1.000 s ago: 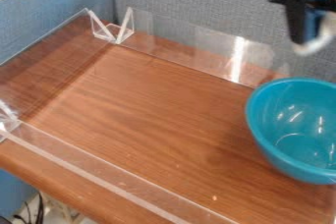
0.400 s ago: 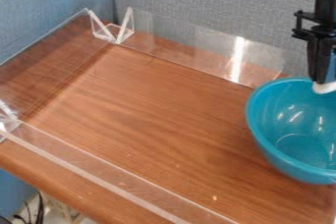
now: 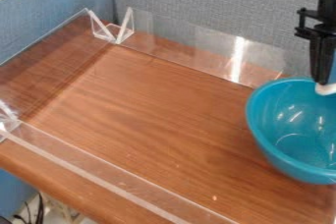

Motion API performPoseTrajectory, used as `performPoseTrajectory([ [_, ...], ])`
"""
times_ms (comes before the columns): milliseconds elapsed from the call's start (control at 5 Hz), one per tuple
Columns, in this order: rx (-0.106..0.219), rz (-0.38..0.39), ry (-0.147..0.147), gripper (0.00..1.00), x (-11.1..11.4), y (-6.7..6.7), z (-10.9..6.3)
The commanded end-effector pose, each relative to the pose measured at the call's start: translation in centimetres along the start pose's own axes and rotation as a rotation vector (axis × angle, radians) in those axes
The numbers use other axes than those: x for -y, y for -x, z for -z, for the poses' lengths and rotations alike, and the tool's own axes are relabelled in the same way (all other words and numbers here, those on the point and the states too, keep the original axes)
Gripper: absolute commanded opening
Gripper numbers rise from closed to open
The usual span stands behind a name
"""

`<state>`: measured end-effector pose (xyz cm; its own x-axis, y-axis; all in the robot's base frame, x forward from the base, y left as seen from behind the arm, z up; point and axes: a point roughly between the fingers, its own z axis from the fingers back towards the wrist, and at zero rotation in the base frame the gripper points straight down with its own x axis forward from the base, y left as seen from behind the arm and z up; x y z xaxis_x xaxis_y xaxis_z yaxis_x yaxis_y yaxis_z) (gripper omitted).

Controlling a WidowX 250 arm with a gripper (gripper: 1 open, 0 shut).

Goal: Put the mushroom in the blue bowl

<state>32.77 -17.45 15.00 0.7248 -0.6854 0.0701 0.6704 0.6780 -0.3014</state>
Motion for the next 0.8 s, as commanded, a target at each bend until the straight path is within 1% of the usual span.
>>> performPoseTrajectory([
  [0, 0.098, 0.066, -0.04, 0.0, 2.2, 0.7, -3.9],
  [600, 0.032, 0.068, 0.002, 0.0, 0.5, 1.0, 0.0],
])
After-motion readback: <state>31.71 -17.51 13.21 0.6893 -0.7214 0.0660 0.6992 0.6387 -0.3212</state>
